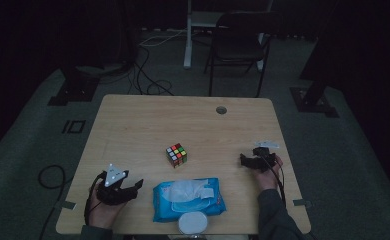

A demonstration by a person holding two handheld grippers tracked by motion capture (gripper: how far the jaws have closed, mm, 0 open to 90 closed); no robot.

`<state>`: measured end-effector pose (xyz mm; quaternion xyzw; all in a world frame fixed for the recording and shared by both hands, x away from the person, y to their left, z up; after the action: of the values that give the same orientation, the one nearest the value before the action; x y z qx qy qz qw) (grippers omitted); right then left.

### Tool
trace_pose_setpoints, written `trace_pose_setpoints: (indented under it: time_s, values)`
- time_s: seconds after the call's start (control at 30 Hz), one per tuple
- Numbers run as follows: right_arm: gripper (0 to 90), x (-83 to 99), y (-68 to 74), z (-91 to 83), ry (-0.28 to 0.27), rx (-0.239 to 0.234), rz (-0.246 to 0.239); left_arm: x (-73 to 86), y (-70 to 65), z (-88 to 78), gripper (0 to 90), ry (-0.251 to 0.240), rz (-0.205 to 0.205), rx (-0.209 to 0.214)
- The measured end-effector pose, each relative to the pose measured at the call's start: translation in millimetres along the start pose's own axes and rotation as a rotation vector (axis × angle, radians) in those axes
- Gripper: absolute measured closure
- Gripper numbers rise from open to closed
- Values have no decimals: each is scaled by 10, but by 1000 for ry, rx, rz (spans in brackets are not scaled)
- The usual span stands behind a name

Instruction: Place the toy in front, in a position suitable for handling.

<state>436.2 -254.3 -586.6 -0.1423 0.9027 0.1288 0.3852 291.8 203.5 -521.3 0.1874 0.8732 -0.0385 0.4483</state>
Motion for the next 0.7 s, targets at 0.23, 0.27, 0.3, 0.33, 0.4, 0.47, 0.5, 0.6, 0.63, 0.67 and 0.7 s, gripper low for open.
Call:
trace_pose_setpoints:
  time_s: [0.23,0.27,0.3,0.33,0.4,0.47,0.5,0.6,0.63,0.67,0.7]
  values:
    - [133,0,0,0,0,0,0,-31,-95,-76,355,-19,22,17]
    - [133,0,0,0,0,0,0,-32,-112,-82,355,-22,22,23]
    - [133,0,0,0,0,0,0,-32,-124,-85,354,-22,23,26]
    - [133,0,0,0,0,0,0,-31,-144,-88,354,-23,27,29]
    - [133,0,0,0,0,0,0,-27,-181,-92,354,-22,34,35]
    - [133,0,0,0,0,0,1,-24,-215,-99,354,-20,45,42]
    - [133,0,0,0,0,0,0,-22,-235,-103,355,-20,50,45]
    - [133,0,0,0,0,0,0,-15,-288,-119,354,-25,52,62]
    - [133,0,0,0,0,0,1,-11,-308,-124,354,-27,53,70]
    - [133,0,0,0,0,0,0,-6,-327,-129,355,-26,58,73]
    - [133,0,1,0,0,0,1,-2,-341,-133,354,-25,64,76]
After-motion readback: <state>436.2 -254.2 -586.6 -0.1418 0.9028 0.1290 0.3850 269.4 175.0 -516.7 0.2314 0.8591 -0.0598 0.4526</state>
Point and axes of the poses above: each handheld gripper's, and its own axes: z roughly forward along the jaws, x roughly out of its underside, y roughly to its left, the point moved 5 cm from there along z, roughly forward along the jaws, and after that the axes turned 10 degrees about -x, right-handed, at the moved point
